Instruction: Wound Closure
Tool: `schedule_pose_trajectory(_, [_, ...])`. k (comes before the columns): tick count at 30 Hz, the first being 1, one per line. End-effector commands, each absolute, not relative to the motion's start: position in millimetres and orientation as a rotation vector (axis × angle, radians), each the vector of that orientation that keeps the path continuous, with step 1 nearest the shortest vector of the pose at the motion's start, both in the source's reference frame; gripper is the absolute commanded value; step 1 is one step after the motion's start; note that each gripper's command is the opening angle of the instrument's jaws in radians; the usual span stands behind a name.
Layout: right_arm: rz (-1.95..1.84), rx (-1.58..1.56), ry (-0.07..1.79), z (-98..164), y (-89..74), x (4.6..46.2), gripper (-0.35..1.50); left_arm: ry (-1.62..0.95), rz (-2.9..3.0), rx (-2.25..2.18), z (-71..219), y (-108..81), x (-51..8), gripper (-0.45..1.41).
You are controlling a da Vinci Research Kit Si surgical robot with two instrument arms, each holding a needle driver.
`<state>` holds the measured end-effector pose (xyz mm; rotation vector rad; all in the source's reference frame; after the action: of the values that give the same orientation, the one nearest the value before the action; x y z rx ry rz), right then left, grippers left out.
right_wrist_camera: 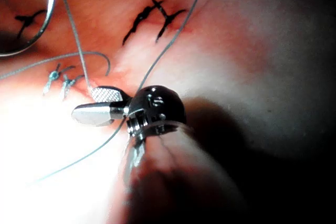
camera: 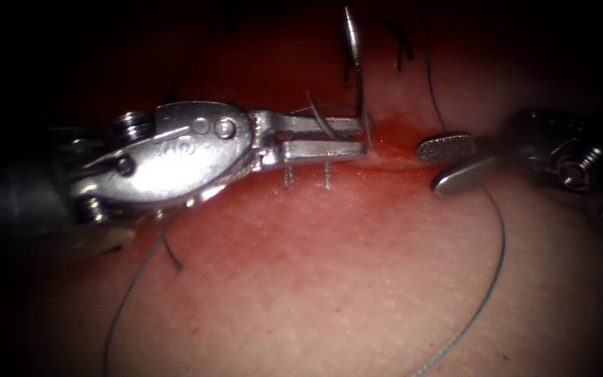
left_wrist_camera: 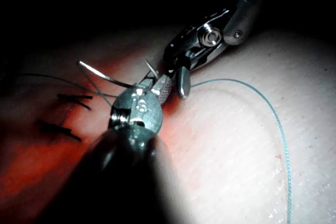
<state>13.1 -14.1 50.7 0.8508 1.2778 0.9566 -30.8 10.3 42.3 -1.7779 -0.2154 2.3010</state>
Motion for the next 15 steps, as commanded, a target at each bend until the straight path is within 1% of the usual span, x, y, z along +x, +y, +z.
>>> schedule_pose_trajectory(1, [0.98,0.876,1.265,50.8,-13.9,14.3,0.38,-0.165,2.306,-1.789,42.7,11.2,-31.3,-0.45])
schedule_pose_trajectory(2, [1.005,0.894,1.249,50.8,-13.9,14.4,0.39,-0.14,2.306,-1.795,42.6,11.4,-31.2,-0.45])
schedule_pose_trajectory(5, [1.119,0.953,1.197,50.3,-13.6,14.8,0.53,-0.058,2.341,-1.794,42.6,11.7,-31.1,-0.45])
schedule_pose_trajectory(8, [1.208,0.99,1.168,49.8,-13.1,14.9,0.54,0.007,2.372,-1.778,42.7,11.4,-31.2,-0.45])
schedule_pose_trajectory(9, [1.233,0.998,1.16,49.5,-12.9,14.9,0.61,0.034,2.388,-1.773,42.9,11.1,-31.3,-0.45])
schedule_pose_trajectory(11, [1.268,1.008,1.15,49.1,-12.5,15.0,0.81,0.085,2.416,-1.762,43.4,10.3,-31.7,-0.45])
schedule_pose_trajectory(15, [1.328,1.024,1.133,48.4,-11.9,15.4,0.95,0.177,2.477,-1.707,45.0,8.1,-32.9,-0.45])
